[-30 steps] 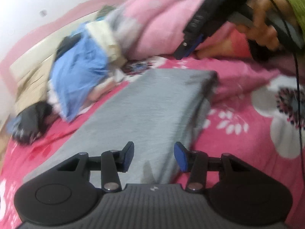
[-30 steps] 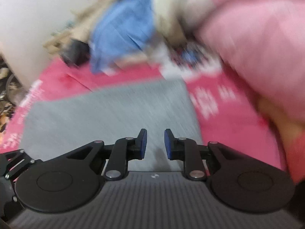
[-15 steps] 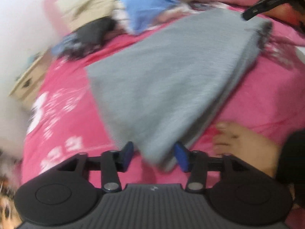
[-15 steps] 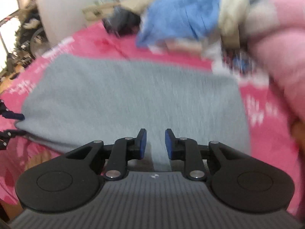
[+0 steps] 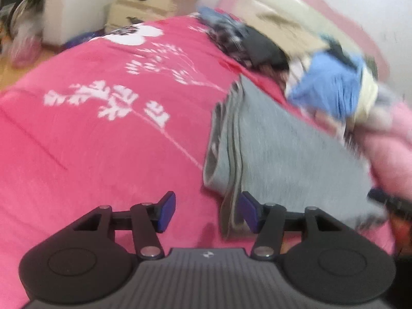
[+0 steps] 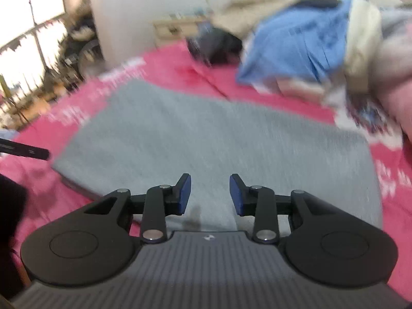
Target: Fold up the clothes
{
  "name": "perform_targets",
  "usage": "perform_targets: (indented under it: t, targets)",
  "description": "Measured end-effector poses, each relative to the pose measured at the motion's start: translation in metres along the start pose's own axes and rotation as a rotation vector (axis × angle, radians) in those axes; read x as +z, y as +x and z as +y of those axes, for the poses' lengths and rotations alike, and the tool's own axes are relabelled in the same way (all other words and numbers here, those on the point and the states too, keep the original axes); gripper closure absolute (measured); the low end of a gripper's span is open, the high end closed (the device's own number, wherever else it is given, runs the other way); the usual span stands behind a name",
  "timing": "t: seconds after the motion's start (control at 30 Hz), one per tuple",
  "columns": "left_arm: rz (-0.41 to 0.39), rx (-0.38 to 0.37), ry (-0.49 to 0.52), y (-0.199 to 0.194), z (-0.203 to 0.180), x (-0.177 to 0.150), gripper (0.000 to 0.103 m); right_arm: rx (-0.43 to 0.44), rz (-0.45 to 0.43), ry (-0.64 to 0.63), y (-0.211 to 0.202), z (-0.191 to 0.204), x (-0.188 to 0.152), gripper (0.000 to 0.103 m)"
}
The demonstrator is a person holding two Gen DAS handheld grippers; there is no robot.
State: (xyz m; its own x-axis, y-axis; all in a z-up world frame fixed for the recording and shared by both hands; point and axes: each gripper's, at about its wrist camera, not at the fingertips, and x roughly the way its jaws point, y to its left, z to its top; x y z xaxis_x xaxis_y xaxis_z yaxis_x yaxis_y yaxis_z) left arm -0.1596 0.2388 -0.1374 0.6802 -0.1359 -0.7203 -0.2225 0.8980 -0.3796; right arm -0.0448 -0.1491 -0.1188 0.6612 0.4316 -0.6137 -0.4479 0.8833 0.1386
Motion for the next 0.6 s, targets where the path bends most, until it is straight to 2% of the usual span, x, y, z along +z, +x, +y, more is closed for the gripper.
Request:
perform_targets:
  t: [0.13, 0.27, 0.4, 0.5, 0.53, 0.57, 0.6]
  targets:
    - [0.004, -0.032, -0.018, 0.007, 0.001, 0.01, 0.044, 0.025, 0.029, 0.055, 0.025, 0.007, 0.002, 0.07]
    - [0.092, -0.097, 0.03, 0.025, -0.007, 0.008, 0.038, 0.066, 0.029, 0.025, 0.034, 0.03, 0.008, 0.07]
    - [0.187, -0.132, 0.019, 0.055, -0.01, 0.0, 0.041, 0.087, 0.035, -0.036, 0.042, 0.052, 0.012, 0.07]
    - [0.217, -0.134, -0.001, 0.069, -0.014, -0.004, 0.051, 0.085, 0.048, -0.038, 0.043, 0.057, 0.012, 0.07]
    - [0.214, -0.136, -0.005, 0.071, -0.015, -0.005, 0.058, 0.083, 0.05, -0.033, 0.043, 0.057, 0.013, 0.069]
    - [0.208, -0.138, -0.005, 0.072, -0.017, -0.005, 0.072, 0.08, 0.051, -0.028, 0.043, 0.056, 0.013, 0.069]
    - [0.211, -0.144, -0.026, 0.072, -0.016, -0.004, 0.078, 0.076, 0.051, -0.022, 0.042, 0.055, 0.013, 0.069]
